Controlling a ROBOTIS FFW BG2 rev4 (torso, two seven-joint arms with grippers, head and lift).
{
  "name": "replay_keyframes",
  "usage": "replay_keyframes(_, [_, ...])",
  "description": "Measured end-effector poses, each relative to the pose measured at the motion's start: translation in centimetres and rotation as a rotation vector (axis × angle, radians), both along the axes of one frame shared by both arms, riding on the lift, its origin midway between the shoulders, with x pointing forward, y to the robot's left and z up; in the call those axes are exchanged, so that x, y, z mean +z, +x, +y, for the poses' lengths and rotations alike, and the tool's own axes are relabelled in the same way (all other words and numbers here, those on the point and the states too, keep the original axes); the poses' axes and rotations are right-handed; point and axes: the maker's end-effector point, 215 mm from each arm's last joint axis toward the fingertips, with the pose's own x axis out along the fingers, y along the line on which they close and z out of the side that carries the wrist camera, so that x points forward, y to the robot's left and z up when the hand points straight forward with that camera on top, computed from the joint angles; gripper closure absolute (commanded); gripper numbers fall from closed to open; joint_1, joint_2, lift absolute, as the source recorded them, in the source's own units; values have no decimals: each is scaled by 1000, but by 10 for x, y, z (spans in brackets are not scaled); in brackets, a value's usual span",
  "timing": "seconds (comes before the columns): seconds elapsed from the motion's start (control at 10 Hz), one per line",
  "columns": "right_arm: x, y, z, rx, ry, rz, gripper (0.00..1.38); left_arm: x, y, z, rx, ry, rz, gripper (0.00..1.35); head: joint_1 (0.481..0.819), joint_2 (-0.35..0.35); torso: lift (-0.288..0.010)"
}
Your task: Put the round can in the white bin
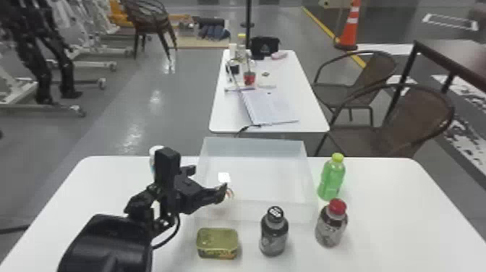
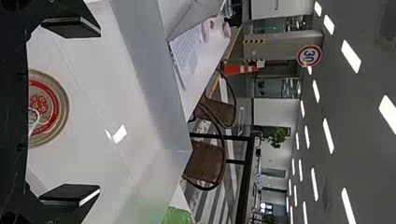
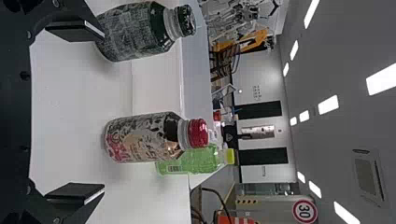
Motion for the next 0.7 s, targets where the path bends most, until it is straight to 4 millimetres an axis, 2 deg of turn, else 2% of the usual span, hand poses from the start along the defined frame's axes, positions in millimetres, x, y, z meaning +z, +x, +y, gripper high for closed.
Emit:
replay_keyframes(0.4, [1, -1, 0, 1, -3, -1, 151, 1, -50, 83, 241, -86, -43, 127, 549, 0, -100])
replay_keyframes(0.7, [1, -3, -1, -1, -5, 1, 151, 4, -97, 153, 442, -95, -97, 127, 549, 0, -100])
